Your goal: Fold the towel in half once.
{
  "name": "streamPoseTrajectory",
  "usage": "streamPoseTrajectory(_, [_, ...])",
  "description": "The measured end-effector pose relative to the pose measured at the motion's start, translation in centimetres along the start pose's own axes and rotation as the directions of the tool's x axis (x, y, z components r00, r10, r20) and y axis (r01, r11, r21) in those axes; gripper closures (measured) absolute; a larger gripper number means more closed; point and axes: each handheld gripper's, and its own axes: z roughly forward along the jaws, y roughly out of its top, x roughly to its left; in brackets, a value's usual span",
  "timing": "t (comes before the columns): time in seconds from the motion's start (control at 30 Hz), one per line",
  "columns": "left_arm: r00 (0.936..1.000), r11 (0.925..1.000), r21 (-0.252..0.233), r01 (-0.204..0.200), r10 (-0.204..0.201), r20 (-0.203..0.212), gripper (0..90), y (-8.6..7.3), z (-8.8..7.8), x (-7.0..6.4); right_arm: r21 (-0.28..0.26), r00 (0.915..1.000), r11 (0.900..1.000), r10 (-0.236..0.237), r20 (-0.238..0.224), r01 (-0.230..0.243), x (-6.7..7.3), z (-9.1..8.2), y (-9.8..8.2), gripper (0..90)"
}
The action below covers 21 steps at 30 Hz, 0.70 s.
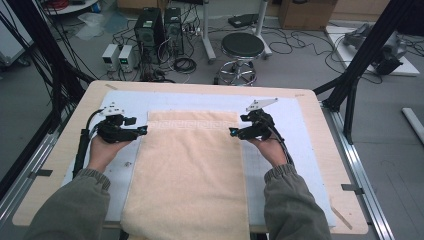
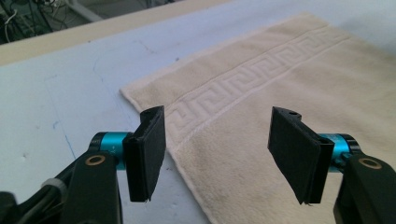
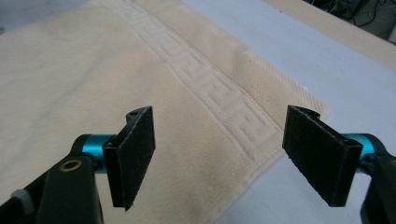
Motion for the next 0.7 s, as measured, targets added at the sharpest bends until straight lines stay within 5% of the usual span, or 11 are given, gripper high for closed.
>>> streamPoseTrajectory(0.17, [0.9989,0.9974,0.064,-0.035,0.037,-0.029,40.5,-1.0,2.4,-0.2,0.059,0.9998,0.998,-0.003,0.017,0.002,-0.6,1.8,-0.8,30.3])
streamPoseTrajectory(0.4, [0.9962,0.9925,0.101,-0.070,0.074,-0.044,46.2,-1.6,3.5,-0.1,0.106,0.9987,0.994,0.019,0.048,-0.024,-1.0,3.0,-2.6,37.0])
streamPoseTrajectory(0.53, [0.9972,0.9873,0.149,-0.057,0.063,-0.039,46.5,-2.1,4.2,0.1,0.103,0.9984,0.994,0.031,0.048,-0.036,-1.0,3.6,-3.5,42.7])
streamPoseTrajectory(0.7, [0.9986,0.9913,0.130,-0.022,0.028,-0.044,57.2,-2.3,4.1,0.0,0.103,0.9986,0.994,0.036,0.038,-0.040,-0.8,3.5,-3.4,57.3])
